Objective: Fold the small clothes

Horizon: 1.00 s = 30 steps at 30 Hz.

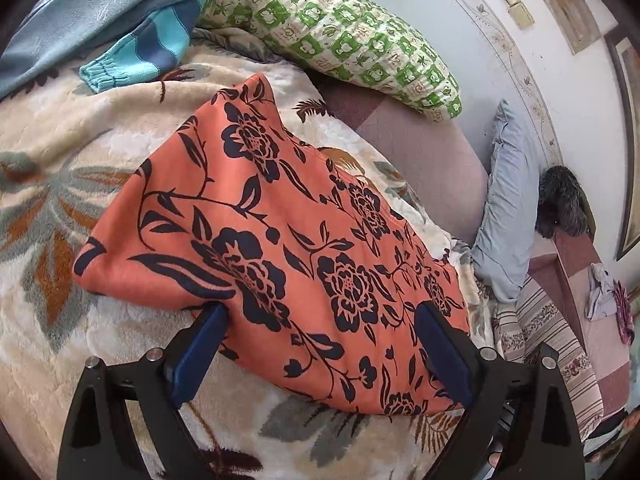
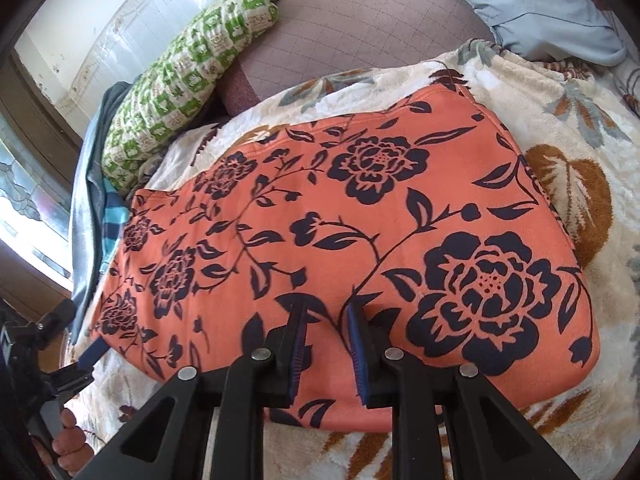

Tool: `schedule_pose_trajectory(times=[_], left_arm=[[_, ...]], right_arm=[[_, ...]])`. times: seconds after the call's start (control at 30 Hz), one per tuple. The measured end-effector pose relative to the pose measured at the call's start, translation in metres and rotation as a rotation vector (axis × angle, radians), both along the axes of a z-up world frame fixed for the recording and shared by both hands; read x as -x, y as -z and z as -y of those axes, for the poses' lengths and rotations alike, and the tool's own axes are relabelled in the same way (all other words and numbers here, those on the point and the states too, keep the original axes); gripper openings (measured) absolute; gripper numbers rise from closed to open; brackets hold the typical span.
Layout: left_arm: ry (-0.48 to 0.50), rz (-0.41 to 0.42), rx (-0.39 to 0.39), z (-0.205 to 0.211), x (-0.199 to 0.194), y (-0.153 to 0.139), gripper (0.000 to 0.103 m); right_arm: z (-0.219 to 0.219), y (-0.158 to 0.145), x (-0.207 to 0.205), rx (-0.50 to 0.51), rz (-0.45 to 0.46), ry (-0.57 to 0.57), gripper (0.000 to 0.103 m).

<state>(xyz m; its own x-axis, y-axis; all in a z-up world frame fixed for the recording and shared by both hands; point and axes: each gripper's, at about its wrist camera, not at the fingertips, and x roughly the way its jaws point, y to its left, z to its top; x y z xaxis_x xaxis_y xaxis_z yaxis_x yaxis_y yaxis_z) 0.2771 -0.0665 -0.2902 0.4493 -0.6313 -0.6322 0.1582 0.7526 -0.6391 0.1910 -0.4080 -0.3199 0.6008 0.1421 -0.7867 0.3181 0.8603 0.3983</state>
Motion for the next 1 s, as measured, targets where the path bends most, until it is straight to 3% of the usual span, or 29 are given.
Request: schedule_pose_trajectory(times=[0.23, 0.4, 0.53, 0.7, 0.83, 1.0], left_arm=[[-0.002, -0.029, -0.049, 0.01, -0.012, 0.016, 0.096], [-0.054, -0.066, 0.005, 0.007, -0.015, 0.011, 0.095], [-0.096, -0.092, 0.051, -0.005, -0.013, 0.001, 0.083], [-0.181, -0.141, 0.086, -0.043, 0.007, -0.008, 0.089], [-0.257, -0.167, 0.102, -0.071, 0.022, -0.006, 0.093], [-0.249, -0.254, 0.137, -0.06, 0.008, 0.012, 0.094]], right_arm=[[0.005, -0.009, 0.008, -0.008, 0.026, -0.023, 0.024], [0.014, -0.022, 0.019, -0.031, 0.074, -0.014, 0.024], [0.024, -0.026, 0.029, -0.006, 0.088, -0.012, 0.024], [0.04, -0.029, 0.034, -0.083, 0.117, 0.008, 0.024], [0.036, -0.031, 0.029, -0.091, 0.129, -0.006, 0.024], [0.028, -0.029, 0.02, -0.085, 0.13, -0.016, 0.024]])
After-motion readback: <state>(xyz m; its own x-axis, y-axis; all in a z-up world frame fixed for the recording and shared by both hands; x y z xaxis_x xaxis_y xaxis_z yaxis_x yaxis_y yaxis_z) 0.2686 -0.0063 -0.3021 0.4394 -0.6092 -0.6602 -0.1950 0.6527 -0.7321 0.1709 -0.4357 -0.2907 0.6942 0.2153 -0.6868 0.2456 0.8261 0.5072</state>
